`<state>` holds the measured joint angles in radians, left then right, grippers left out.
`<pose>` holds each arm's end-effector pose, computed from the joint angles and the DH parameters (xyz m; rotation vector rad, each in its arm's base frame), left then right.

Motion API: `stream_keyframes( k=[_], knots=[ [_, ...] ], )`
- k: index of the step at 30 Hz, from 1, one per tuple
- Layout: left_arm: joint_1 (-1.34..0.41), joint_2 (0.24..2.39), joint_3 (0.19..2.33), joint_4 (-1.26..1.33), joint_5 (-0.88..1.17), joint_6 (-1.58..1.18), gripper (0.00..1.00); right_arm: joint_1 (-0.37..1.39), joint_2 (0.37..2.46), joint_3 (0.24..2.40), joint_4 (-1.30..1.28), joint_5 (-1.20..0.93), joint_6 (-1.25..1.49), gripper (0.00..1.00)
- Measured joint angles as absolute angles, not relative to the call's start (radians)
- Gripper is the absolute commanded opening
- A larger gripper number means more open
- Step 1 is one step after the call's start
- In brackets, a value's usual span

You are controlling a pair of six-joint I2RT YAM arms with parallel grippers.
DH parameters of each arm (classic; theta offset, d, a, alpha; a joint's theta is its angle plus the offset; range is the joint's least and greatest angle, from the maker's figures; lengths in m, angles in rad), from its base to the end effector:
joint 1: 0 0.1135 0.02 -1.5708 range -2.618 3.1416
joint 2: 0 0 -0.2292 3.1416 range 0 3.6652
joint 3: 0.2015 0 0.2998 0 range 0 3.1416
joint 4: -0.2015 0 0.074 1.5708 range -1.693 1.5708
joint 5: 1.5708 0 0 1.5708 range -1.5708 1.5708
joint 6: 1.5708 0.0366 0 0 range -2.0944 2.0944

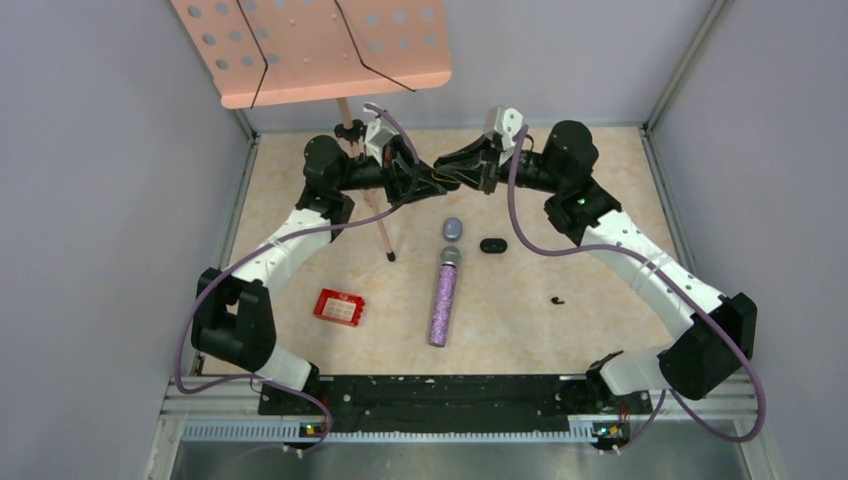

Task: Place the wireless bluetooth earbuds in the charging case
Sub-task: Place the earbud in the charging case.

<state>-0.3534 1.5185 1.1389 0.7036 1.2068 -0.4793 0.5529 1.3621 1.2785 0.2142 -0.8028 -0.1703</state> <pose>0.3499 -0.1655 0.3170 1.0492 1.2426 -1.4004 0.3000 0.2161 0.3859 -1.1208 1.0622 0.8805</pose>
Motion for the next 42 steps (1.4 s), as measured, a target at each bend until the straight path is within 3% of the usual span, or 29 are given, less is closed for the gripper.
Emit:
stream_keyframes(
  k=[15,18,22,26,29,42],
  knots=[
    [-0.353,1.517,1.139,0.704,1.188,-0.496,0.0,0.557,1.362,1.277,0.188,-0.786,-0.22,0.0],
    [-0.353,1.517,1.139,0.704,1.188,-0.498,0.0,0.558,1.362,1.277,0.178,-0.788,-0.236,0.09],
    [-0.353,1.516,1.139,0.704,1.188,-0.5,0.0,0.561,1.362,1.277,0.15,-0.794,-0.253,0.13],
    [-0.353,1.516,1.139,0.702,1.189,-0.5,0.0,0.561,1.362,1.279,0.128,-0.796,-0.255,0.3],
    [-0.353,1.516,1.139,0.705,1.186,-0.499,0.0,0.562,1.362,1.29,0.097,-0.802,-0.254,0.38],
    [-0.349,1.514,1.139,0.715,1.165,-0.499,0.0,0.568,1.324,1.411,-0.053,-0.781,-0.25,0.43]
  ],
)
